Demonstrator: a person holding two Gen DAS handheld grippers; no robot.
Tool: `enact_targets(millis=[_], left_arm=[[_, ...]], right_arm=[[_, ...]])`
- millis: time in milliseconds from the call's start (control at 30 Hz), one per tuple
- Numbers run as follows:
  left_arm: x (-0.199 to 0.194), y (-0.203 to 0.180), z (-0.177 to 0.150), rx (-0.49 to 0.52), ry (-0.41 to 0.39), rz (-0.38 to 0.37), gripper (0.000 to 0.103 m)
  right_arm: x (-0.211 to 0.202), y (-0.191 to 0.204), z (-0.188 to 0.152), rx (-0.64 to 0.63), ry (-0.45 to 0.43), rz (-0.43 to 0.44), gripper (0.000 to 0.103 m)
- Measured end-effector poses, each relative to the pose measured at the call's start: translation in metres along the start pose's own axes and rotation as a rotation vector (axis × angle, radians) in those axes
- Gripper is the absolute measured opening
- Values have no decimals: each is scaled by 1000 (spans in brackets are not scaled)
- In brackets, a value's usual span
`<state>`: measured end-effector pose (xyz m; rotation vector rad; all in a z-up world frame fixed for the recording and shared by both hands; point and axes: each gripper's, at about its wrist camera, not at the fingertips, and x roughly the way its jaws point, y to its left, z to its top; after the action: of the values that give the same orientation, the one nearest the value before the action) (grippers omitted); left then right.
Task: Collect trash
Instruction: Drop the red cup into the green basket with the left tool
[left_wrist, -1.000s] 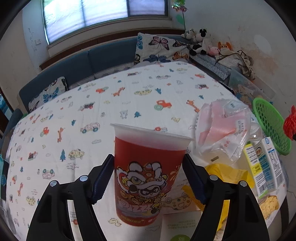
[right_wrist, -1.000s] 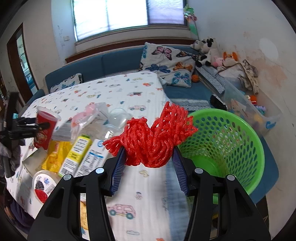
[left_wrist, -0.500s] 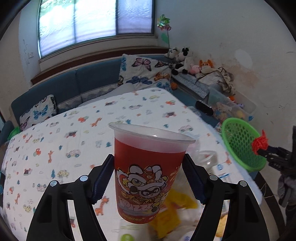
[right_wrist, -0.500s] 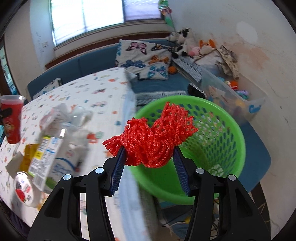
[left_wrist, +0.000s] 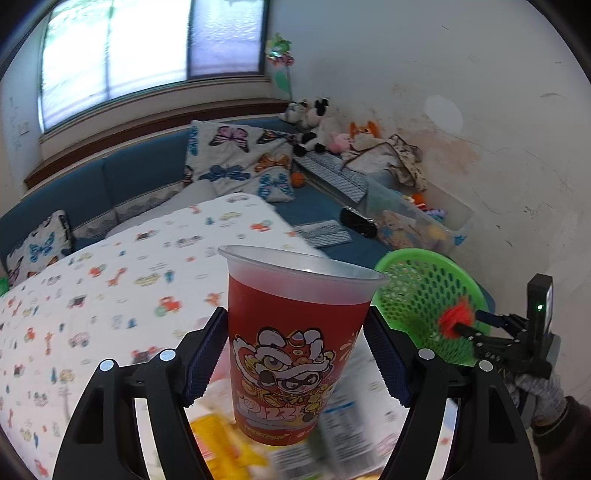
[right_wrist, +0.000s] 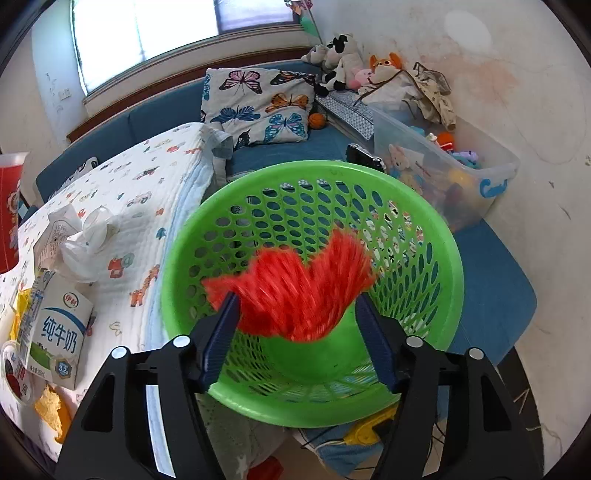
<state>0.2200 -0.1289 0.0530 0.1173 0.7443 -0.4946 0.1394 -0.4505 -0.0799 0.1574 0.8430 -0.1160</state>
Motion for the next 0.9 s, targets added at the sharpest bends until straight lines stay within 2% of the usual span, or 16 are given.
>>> enact_targets(millis=[233, 600, 900], left_arm=[[29, -49, 17, 46, 24, -57, 72], [85, -127, 25, 96, 94, -158, 72], [130, -183, 23, 150, 141, -153, 73]], right_arm=[[-6, -16, -3, 21, -10, 8, 75], [-44, -46, -22, 58, -67, -8, 76], [-53, -62, -41, 94, -71, -14, 77]])
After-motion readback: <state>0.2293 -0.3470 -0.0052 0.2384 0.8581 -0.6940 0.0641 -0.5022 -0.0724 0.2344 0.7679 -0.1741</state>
